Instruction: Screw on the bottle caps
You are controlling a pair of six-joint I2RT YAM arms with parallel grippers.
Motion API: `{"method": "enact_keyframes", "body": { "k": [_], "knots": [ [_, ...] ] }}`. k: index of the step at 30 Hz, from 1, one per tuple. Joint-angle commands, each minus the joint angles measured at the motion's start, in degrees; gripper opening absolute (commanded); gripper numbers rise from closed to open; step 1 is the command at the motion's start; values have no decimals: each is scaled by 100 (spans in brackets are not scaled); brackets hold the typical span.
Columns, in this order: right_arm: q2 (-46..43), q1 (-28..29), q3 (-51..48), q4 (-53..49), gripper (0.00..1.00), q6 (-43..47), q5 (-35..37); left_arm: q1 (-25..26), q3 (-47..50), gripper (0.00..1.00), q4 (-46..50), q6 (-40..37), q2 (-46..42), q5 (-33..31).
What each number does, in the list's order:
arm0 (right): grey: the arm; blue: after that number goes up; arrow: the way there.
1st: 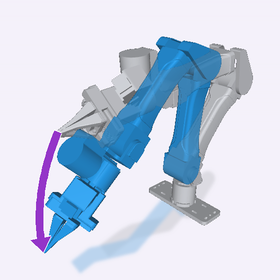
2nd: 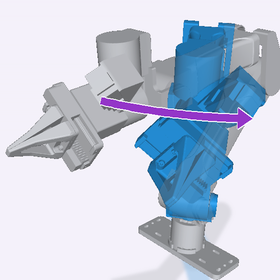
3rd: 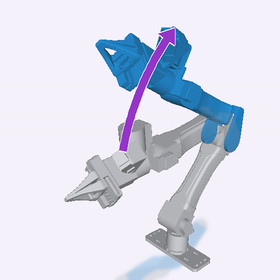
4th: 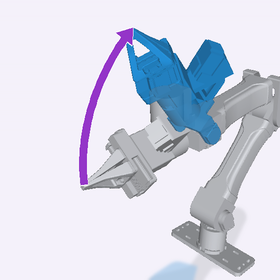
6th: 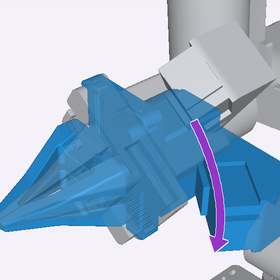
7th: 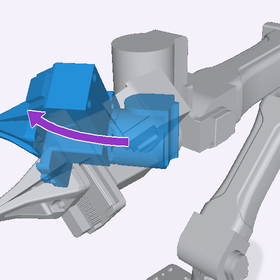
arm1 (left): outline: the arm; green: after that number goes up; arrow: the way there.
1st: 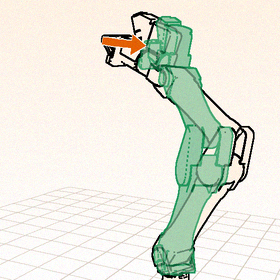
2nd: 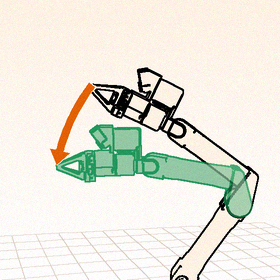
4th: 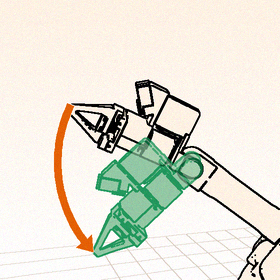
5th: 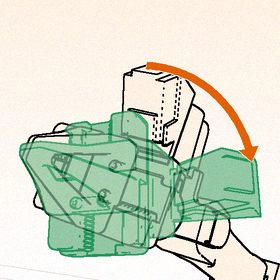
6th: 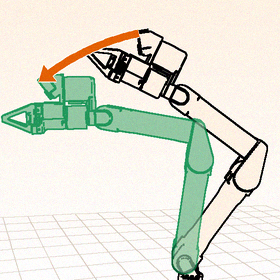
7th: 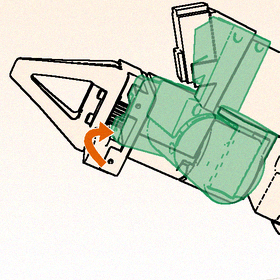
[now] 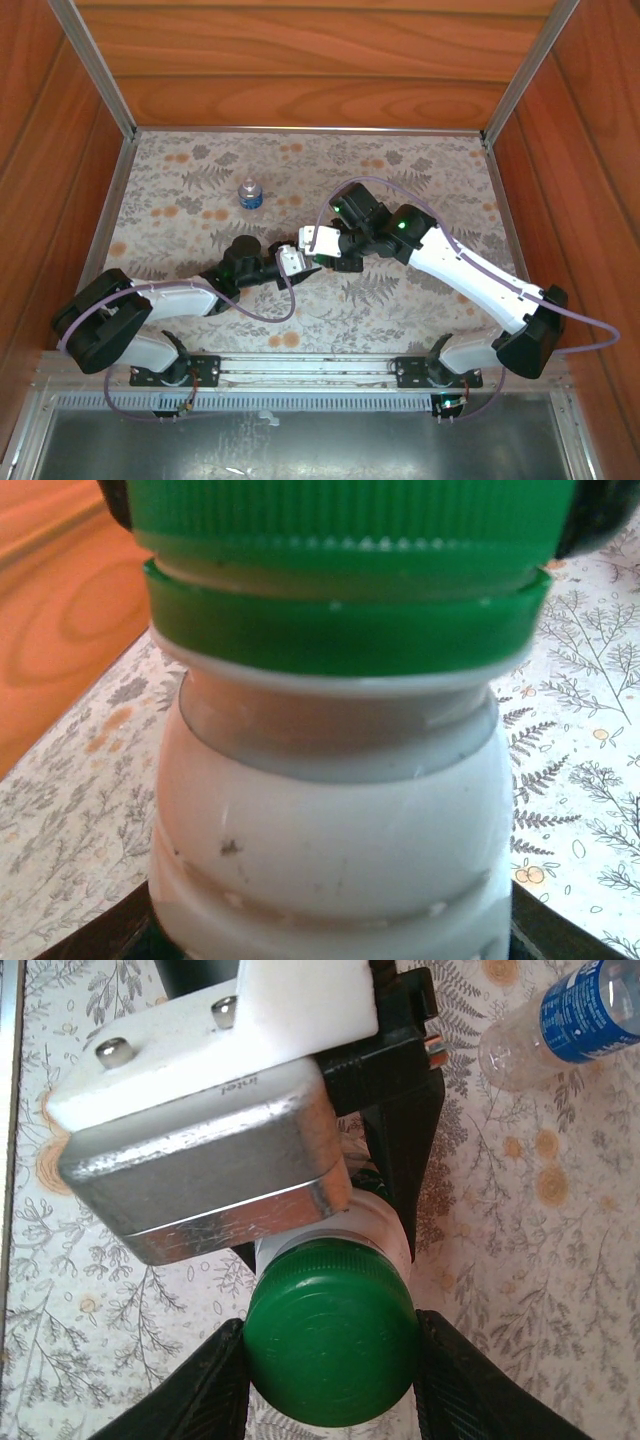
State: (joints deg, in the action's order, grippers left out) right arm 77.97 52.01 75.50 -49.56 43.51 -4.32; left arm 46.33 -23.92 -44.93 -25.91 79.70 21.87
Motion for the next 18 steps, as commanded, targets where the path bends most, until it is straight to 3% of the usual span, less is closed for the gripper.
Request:
{"method": "enact_keyframes", "body": {
  "k": [1, 5, 9, 13, 15, 18],
  "knots": [
    [-66, -52, 52, 298, 34, -903, -439, 62, -19, 51, -39, -2, 37, -66],
    [-233, -53, -190, 792, 29, -2218, -519, 61, -37, 51, -41, 16, 74, -69],
    [-248, -50, -189, 1001, 27, -3949, 61, 60, -38, 51, -40, 16, 72, -111],
    [-93, -52, 123, 478, 29, -5369, 332, 61, -26, 51, -37, 25, 97, -175],
    [-48, -51, 225, 219, 29, -5847, 241, 61, -51, 51, -38, 33, 116, -159],
    [-158, -51, 201, 96, 35, -5885, 216, 55, -39, 51, -34, 88, 106, -26]
  ]
}}
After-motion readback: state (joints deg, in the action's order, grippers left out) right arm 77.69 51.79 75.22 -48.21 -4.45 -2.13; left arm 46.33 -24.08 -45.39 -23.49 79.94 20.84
